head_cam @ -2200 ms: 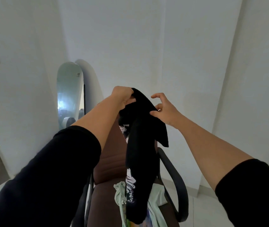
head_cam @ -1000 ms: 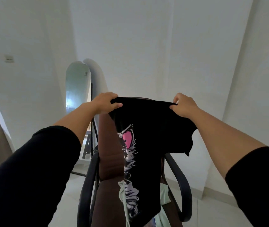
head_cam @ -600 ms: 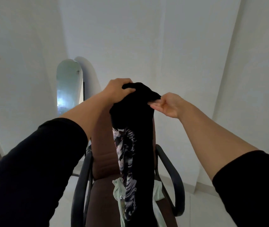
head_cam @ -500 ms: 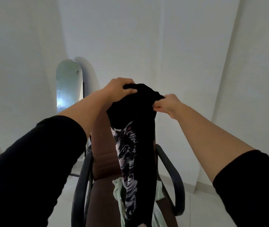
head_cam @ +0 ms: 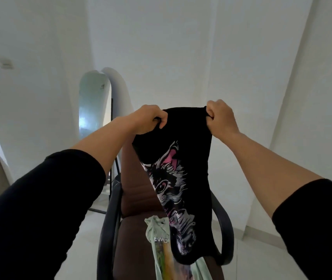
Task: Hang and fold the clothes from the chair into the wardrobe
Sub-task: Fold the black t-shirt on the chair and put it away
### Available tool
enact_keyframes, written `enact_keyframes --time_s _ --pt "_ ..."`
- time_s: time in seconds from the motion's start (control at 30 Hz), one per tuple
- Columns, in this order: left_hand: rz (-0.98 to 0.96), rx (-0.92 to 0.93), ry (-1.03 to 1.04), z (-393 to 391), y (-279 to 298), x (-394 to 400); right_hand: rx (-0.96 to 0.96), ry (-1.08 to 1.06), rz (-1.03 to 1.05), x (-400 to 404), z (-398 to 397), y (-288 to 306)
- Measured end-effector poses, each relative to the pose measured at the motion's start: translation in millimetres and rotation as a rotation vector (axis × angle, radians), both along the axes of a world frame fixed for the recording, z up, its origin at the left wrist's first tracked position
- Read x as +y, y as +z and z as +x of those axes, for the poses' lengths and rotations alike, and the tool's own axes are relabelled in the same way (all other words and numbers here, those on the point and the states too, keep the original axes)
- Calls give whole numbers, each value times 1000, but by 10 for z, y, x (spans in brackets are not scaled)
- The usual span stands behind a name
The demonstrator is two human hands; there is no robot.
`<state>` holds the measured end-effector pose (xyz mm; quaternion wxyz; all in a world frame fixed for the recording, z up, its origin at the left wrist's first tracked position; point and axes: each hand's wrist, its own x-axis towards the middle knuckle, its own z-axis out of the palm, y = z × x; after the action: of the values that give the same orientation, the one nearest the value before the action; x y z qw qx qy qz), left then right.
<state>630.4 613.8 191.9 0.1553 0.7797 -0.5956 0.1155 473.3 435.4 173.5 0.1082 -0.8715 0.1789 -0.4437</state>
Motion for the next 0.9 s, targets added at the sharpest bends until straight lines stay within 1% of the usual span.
enact_keyframes --time_s 0.03,0.13,0.23,0.3,0.37,0.43,0.5,0.6,0.7,0.83,0.9 --pt "8 -23 18 43 -22 10 41 29 -58 17 -5 -10" --pt "47 -91 72 164 -72 49 168 75 -136 55 -9 -43" --pt "60 -160 107 208 -120 71 376 -6 -200 131 -39 -16" --pt "99 -141 97 217 -157 75 503 -86 -223 180 -72 -26" --pt "167 -61 60 228 -197 83 529 -131 -179 188 -108 -101" --pt "212 -13 27 215 -237 106 484 -124 -9 183 -151 -194" --pt "252 -50 21 165 -278 134 460 -91 148 187 -197 -255" --pt "321 -195 22 37 -340 163 487 -60 253 191 -285 -303" --pt "361 -276 17 -93 -326 226 541 -34 260 189 -404 -336" --pt "379 -325 24 -326 -251 376 683 17 74 219 -585 -372" --pt "380 -347 38 -453 -231 447 715 39 25 261 -679 -373"
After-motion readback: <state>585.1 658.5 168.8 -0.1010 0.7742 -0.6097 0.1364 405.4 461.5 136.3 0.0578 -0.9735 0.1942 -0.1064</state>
